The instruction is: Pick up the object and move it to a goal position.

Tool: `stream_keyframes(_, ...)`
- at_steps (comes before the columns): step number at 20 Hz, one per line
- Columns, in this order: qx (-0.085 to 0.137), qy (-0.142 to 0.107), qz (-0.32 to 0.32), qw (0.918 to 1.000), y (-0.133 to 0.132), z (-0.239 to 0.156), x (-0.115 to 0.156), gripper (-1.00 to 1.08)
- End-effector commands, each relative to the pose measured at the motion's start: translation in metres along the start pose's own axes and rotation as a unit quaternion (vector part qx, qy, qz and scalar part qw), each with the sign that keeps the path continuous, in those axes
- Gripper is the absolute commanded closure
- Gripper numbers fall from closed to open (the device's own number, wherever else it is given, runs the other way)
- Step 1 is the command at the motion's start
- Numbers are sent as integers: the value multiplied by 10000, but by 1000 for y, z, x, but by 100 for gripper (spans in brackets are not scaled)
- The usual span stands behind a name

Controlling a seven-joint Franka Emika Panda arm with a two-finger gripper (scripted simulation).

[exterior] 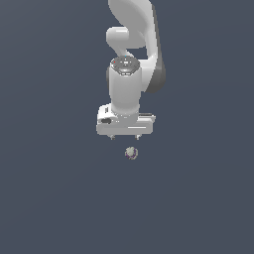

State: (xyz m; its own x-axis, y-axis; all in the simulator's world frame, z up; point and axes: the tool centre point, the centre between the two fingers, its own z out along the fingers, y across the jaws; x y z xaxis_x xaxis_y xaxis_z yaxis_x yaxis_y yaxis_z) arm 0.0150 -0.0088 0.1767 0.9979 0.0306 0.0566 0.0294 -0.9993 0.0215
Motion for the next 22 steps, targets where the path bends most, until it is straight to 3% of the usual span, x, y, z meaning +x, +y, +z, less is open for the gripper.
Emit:
stream_keyframes(1,0,0,0,10000,0,0,0,-92)
stream_keyframes(11,141,67,-112,9998,-13,-7,6,-92)
stream_keyframes(22,129,51,-360,9993,-14,-2,6,-92)
